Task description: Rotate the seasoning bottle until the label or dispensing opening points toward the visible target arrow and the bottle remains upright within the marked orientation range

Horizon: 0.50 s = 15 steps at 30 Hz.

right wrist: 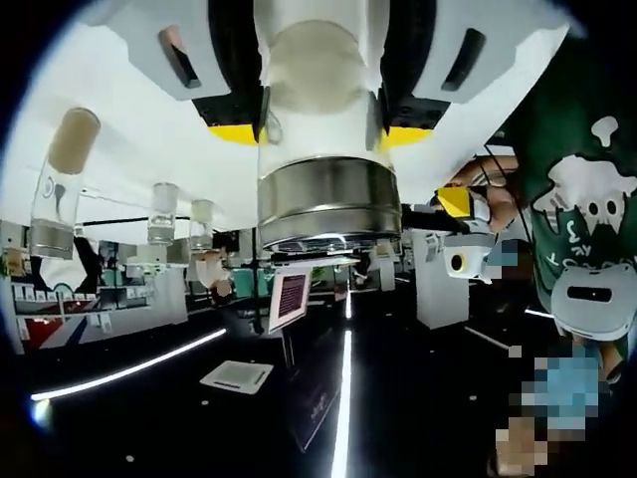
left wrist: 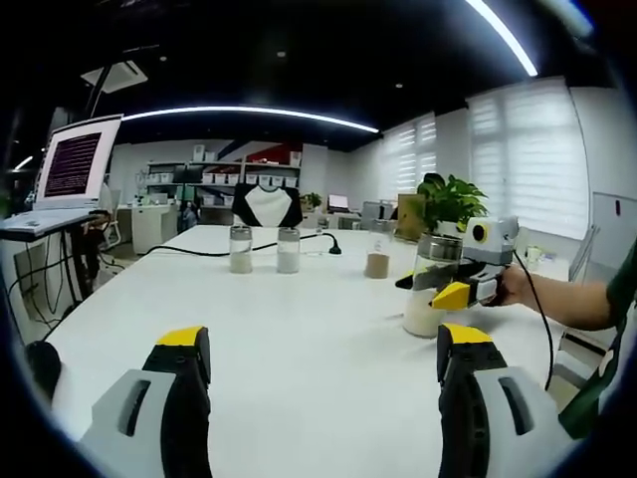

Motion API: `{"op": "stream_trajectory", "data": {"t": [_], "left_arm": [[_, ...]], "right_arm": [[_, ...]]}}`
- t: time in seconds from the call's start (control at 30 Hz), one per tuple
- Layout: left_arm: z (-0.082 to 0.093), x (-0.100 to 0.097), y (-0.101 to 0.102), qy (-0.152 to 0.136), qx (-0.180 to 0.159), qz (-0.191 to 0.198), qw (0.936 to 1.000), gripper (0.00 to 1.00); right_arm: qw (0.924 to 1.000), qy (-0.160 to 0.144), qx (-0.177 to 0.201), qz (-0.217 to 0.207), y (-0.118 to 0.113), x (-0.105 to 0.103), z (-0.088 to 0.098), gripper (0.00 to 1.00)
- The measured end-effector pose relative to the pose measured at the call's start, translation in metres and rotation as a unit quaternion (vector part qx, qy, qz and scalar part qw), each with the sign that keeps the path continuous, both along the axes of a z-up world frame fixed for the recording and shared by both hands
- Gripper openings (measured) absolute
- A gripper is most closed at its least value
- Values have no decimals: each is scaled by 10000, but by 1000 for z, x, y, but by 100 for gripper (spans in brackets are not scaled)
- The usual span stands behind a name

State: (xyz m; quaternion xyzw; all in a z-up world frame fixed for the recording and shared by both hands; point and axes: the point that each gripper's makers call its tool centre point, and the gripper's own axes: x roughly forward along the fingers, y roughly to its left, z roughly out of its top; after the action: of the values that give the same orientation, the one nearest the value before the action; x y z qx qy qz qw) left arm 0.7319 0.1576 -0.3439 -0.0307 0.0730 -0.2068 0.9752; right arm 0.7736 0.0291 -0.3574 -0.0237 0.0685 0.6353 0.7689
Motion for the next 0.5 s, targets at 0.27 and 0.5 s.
{"op": "stream_trajectory", "data": {"t": [0.27, 0.5], "left_arm": [[-1, 0, -6, 52, -101, -99, 9999, 99], [-1, 1, -7, 23, -84, -115, 9999, 100]], "right_arm": [[9999, -130, 5, -37, 0, 1, 0, 43], [9996, -187, -108, -187, -1, 3, -1, 43]]}}
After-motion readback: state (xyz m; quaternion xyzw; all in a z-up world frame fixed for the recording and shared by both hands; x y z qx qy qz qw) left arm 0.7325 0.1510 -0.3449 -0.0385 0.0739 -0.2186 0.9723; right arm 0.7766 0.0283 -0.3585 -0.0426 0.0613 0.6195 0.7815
